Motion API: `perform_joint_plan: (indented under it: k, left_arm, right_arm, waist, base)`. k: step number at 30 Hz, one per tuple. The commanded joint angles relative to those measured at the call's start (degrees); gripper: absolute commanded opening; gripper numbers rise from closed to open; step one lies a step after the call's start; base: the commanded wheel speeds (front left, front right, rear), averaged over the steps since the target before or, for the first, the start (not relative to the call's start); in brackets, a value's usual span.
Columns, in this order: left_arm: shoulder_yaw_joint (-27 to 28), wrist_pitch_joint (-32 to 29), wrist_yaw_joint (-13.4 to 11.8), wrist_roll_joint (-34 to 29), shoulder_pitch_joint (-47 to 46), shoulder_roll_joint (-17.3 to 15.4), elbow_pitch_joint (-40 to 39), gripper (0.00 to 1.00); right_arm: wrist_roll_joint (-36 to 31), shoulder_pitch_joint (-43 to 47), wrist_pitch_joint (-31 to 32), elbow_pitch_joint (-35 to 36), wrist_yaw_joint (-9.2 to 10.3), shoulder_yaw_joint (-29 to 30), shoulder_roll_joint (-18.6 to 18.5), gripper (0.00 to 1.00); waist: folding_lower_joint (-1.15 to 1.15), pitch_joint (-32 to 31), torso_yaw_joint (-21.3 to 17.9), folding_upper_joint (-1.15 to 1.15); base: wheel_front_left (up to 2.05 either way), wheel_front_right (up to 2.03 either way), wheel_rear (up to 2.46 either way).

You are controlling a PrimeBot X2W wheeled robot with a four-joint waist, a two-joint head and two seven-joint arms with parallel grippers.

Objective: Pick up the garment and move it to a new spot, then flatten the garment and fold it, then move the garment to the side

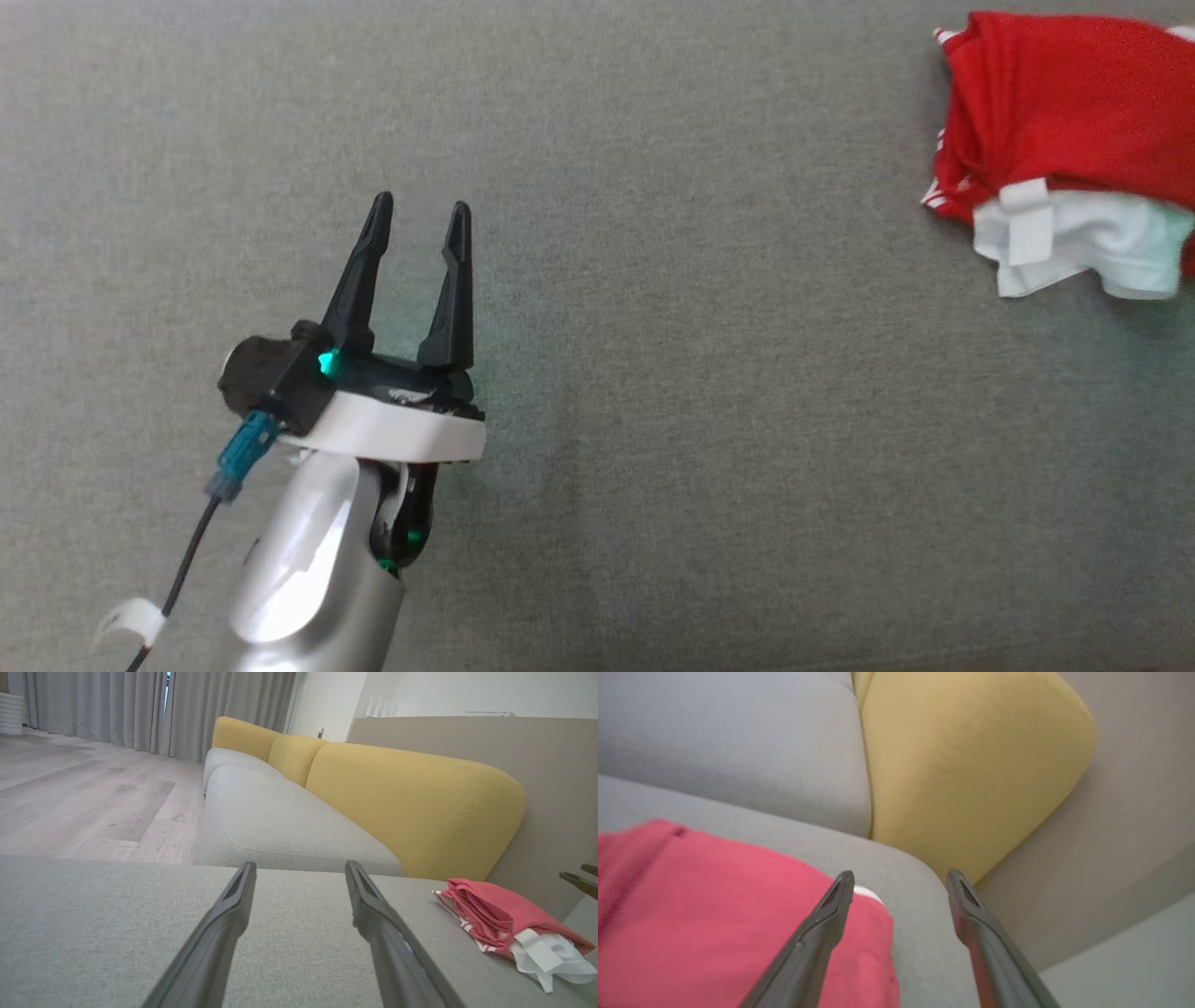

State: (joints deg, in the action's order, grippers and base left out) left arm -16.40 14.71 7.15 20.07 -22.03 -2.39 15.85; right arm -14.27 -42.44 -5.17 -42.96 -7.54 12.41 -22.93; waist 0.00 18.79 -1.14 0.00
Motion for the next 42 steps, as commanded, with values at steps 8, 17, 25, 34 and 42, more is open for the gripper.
perform_joint_plan:
  k: [8, 17, 25, 34, 42]
  left_arm:
    - [4.38, 0.29, 0.33, -0.35, 2.06, -0.49, -2.40, 1.00]
    - [5.74, 0.29, 0.31, -0.08, 5.63, -0.49, -2.32, 1.00]
    - [7.08, 0.29, 0.13, -0.63, 10.64, -0.49, -1.25, 1.00]
    - [10.18, 0.29, -0.53, -1.29, 15.31, -0.49, -1.04, 1.00]
    - [11.83, 0.29, -0.52, -0.48, 15.39, -0.49, -2.60, 1.00]
  right_arm:
    - [7.94, 2.73, -3.09, 13.95, 0.05, -3.00, 10.96, 1.00]
    - [14.46, 13.78, -4.11, 24.13, 0.05, -5.97, 18.26, 1.00]
    - [18.96, 26.39, -8.62, 24.94, 0.05, -7.87, 20.01, 1.00]
    - [23.31, 31.62, -9.80, 25.22, 0.05, -9.86, 20.04, 1.00]
    - [22.74, 32.45, -9.82, 26.41, 0.05, -10.14, 20.05, 1.00]
  waist:
    - [0.00, -6.10, -0.18, 0.00]
    - [0.00, -10.59, 1.61, 0.00]
    - [0.00, -13.85, 2.36, 0.00]
    - [0.00, -15.66, 1.84, 0.00]
    - [0.00, -15.66, 1.92, 0.00]
  base:
    - [0.00, 0.00, 0.00]
    - [0.00, 0.00, 0.00]
    - [0.00, 0.00, 0.00]
    - [0.00, 0.00, 0.00]
    - [0.00, 0.00, 0.00]
